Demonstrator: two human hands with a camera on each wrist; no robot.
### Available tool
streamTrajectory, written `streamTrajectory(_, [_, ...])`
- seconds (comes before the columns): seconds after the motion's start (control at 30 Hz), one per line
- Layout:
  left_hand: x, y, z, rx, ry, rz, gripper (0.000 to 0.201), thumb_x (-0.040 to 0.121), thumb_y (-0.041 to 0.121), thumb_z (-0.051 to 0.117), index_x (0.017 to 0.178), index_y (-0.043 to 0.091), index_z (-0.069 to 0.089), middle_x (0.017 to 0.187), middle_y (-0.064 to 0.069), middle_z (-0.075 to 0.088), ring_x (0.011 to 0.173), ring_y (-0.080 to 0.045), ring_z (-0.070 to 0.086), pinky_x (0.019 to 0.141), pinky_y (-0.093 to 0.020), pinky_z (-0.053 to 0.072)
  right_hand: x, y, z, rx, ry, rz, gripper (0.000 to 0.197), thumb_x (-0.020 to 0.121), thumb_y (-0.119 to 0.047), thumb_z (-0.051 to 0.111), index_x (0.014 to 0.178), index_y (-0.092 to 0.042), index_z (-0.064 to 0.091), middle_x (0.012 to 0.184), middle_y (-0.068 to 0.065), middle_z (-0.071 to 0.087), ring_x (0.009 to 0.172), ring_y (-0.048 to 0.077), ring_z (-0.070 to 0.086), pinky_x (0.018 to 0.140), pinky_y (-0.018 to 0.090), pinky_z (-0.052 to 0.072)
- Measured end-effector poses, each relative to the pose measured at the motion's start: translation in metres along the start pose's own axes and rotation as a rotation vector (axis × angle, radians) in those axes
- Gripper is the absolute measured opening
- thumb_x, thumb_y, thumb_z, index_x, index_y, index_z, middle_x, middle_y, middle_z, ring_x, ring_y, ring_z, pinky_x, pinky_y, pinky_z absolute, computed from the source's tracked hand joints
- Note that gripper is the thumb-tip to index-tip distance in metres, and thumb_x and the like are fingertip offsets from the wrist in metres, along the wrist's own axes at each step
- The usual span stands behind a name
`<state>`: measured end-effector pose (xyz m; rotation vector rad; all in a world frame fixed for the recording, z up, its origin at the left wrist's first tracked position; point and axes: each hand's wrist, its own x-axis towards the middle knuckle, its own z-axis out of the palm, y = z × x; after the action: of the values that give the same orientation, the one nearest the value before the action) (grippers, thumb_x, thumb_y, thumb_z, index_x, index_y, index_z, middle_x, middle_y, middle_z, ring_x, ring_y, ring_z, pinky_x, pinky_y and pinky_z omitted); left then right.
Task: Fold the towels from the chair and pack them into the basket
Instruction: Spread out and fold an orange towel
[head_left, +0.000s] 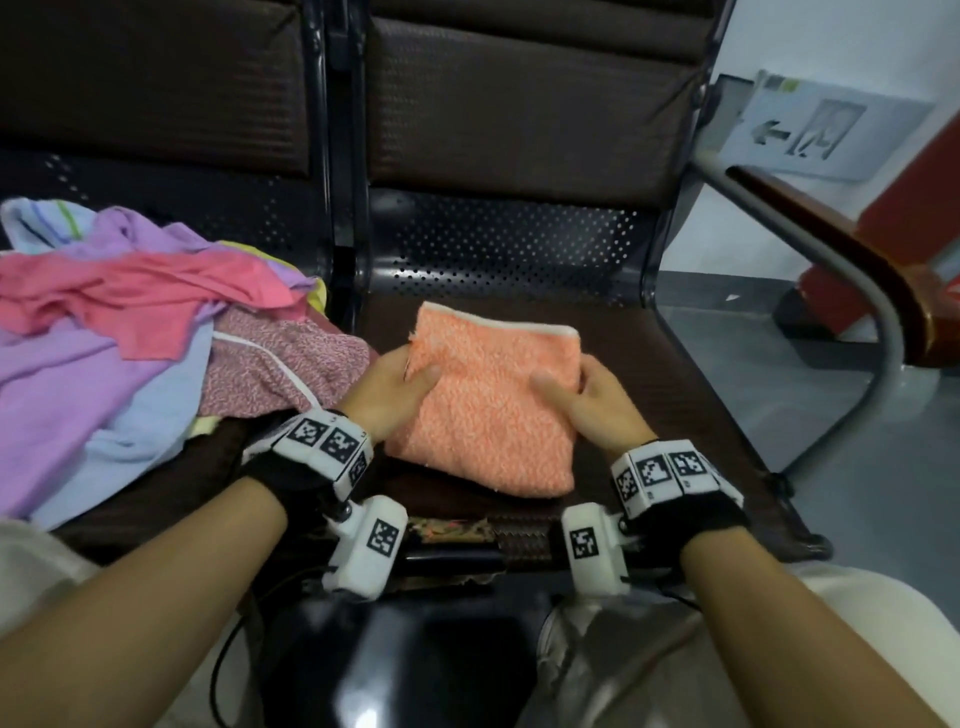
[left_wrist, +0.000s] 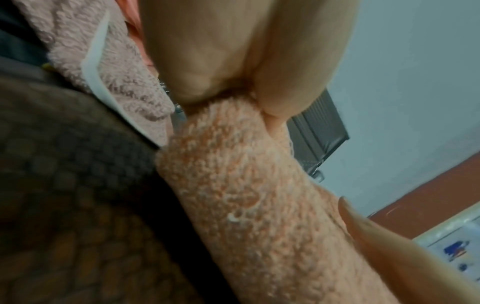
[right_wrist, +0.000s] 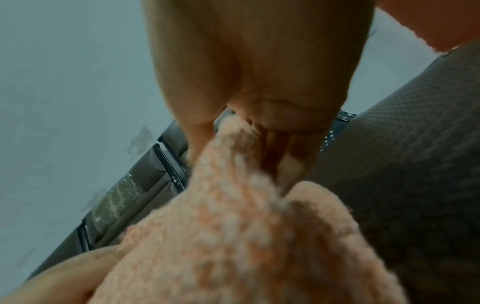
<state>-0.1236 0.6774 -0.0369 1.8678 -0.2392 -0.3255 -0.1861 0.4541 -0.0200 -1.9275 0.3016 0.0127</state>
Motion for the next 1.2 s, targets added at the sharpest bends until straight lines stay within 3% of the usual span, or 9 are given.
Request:
streamTrajectory(0.1, [0.006,-0.011,0.01,0.216,-0.02,-0.144,0.028,0.095,0.027,0.05,0.116,0.01,0.059,0.112,-0.009,0.065,0.105,-0.027,0.061,0.095,-0.04,0.047,0.002,0.016,0.004,-0.163,-0.14,0.166,0.043,0.073,-0.023,0.08,0.104,-0.022,0.05,0.108,-0.004,0.066,0.087,0.005,0.063,0.067,0.022,0.052])
streamTrajectory(0.23, [0.002,-0.017,0.009,0.095,-0.029,-0.26,0.034,0.084,0.023,0.065,0.115,0.014,0.053,0.113,-0.008,0.063,0.103,-0.025,0.061,0.096,-0.043,0.047,0.001,0.027,0.006,-0.405,0.003,0.229,0.069,0.074,-0.029,0.079,0.129,-0.011,0.042,0.12,0.006,0.056,0.104,0.018,0.054,0.084,0.029,0.042])
streamTrajectory(0.37, [-0.01,-0.019,0.002,0.104,-0.038,-0.209,0.071,0.079,0.006,0.07,0.139,0.011,0.033,0.126,-0.009,0.051,0.115,-0.025,0.052,0.101,-0.042,0.043,-0.022,0.014,0.014,-0.601,0.135,-0.124,0.056,0.075,-0.03,0.077,0.12,-0.017,0.046,0.115,0.0,0.047,0.1,0.018,0.053,0.087,0.033,0.045])
streamTrajectory(0.53, [-0.022,-0.018,0.003,0.35,-0.023,-0.131,0.08,0.077,0.008,0.071,0.144,0.014,0.027,0.139,-0.01,0.044,0.122,-0.026,0.048,0.094,-0.029,0.038,-0.052,0.006,0.027,-0.957,-0.37,-0.322,0.08,0.067,-0.059,0.073,0.131,-0.022,0.043,0.124,-0.003,0.044,0.116,0.016,0.041,0.101,0.038,0.039])
streamTrajectory(0.67, [-0.036,-0.016,-0.005,0.46,-0.029,-0.123,0.084,0.075,0.014,0.074,0.145,0.018,0.027,0.14,-0.015,0.028,0.12,-0.03,0.046,0.1,-0.028,0.036,-0.056,0.01,0.03,-0.981,-0.371,-0.298,0.077,0.073,-0.04,0.077,0.137,-0.023,0.039,0.131,-0.001,0.041,0.124,0.02,0.038,0.104,0.037,0.038])
streamTrajectory(0.8, [-0.058,-0.017,-0.017,0.561,0.009,0.18,0.073,0.071,0.041,0.077,0.135,0.028,0.045,0.139,-0.003,0.02,0.129,-0.021,0.023,0.11,-0.032,0.019,-0.056,0.005,0.028,-1.033,-0.356,-0.351,0.055,0.083,-0.016,0.06,0.135,-0.025,0.047,0.132,0.002,0.051,0.124,0.024,0.047,0.104,0.038,0.04])
streamTrajectory(0.9, [-0.067,-0.011,-0.019,0.792,-0.251,0.342,0.082,0.061,0.068,0.067,0.135,0.039,0.044,0.138,0.013,0.031,0.127,-0.013,0.021,0.11,-0.038,0.017,-0.056,0.003,0.024,-0.988,-0.328,-0.302,0.051,0.085,-0.015,0.056,0.135,-0.026,0.05,0.132,0.005,0.057,0.123,0.024,0.051,0.104,0.035,0.04])
streamTrajectory(1.03, [-0.065,-0.003,-0.018,1.019,-0.33,0.376,0.055,0.081,0.039,0.065,0.132,0.028,0.049,0.129,0.007,0.054,0.123,-0.016,0.047,0.103,-0.035,0.035,-0.061,0.0,0.011,-0.864,-0.34,-0.244,0.047,0.086,-0.017,0.061,0.132,-0.02,0.054,0.123,0.008,0.063,0.116,0.023,0.056,0.096,0.024,0.041])
streamTrajectory(1.2, [-0.061,0.012,-0.018,0.852,-0.407,0.325,0.024,0.085,0.023,0.056,0.109,0.021,0.058,0.097,0.001,0.065,0.093,-0.019,0.06,0.075,-0.03,0.045,-0.064,-0.002,-0.007,-0.918,-0.389,-0.239,0.046,0.081,-0.033,0.07,0.123,-0.019,0.058,0.101,0.0,0.064,0.101,0.021,0.058,0.083,0.024,0.041])
